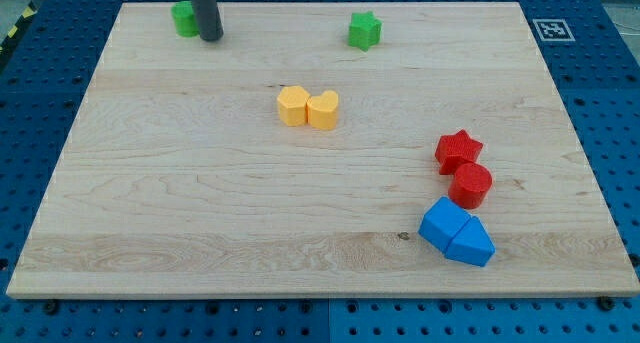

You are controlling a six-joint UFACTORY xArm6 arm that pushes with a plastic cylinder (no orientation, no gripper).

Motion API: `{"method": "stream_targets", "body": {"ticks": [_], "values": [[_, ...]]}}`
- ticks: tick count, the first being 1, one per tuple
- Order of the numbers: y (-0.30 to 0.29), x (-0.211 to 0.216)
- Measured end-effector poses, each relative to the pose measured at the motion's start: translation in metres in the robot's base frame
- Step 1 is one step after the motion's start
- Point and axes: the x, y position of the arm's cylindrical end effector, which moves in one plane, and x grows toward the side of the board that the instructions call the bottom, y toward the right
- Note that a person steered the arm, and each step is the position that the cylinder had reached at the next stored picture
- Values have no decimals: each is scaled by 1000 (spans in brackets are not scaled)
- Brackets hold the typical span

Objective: Move the hexagon diagonally bottom right of green circle

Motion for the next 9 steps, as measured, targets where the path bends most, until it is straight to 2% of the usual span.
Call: {"method": "stream_targets", "body": {"ticks": [2,3,4,5,6,8,9], "values": [[6,109],[62,155],[129,150],[149,113],[130,91],[74,92],[102,122]]}}
